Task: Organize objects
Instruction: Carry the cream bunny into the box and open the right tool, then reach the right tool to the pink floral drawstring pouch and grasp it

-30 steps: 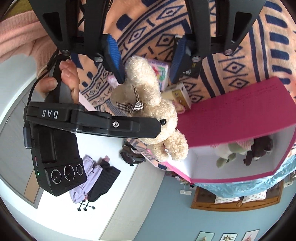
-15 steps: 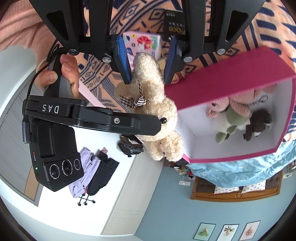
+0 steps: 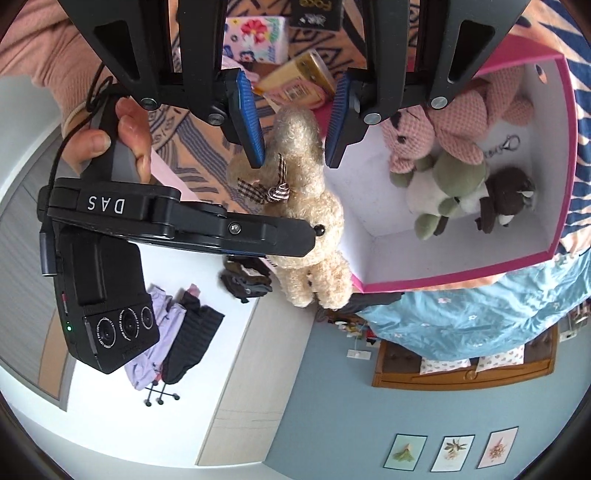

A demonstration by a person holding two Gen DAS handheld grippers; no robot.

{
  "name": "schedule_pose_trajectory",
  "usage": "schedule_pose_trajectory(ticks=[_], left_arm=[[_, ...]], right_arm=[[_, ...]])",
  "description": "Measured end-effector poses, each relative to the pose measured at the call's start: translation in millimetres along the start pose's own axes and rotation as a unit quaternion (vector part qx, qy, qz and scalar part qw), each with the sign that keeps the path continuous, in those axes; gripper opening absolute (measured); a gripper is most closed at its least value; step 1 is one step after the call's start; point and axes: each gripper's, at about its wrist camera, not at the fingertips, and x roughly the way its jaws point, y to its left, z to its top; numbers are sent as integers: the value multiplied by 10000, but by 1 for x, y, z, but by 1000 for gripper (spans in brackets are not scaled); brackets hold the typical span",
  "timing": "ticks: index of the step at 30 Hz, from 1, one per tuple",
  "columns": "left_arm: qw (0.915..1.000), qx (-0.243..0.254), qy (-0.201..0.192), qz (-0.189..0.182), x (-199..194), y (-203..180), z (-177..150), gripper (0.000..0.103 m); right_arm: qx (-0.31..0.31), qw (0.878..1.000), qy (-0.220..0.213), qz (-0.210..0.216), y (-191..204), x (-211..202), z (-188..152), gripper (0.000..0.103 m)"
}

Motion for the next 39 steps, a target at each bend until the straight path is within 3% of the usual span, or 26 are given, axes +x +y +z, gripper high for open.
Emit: schedule_pose_trajectory(ticks=[13,27,31,36,39], left_arm=[[9992,39,277,282,30,13,20,32],[9956,-9,780,522,70,26,16,32],[9952,6,835,518,71,24,13,32],[9959,138,699,558,61,17,10,33],[9965,249,533,589,48,10,5,43]], right_arm=[[54,9994,162,-296,-26,31,19,38],[93,9925,898,-828,-53,71,0,39],[-58,9897,876,-1135,-48,69,0,39],[-58,9910,762,-1098,-44,57,0,39],[-18,9932,622,-988,-39,41,-5,43]])
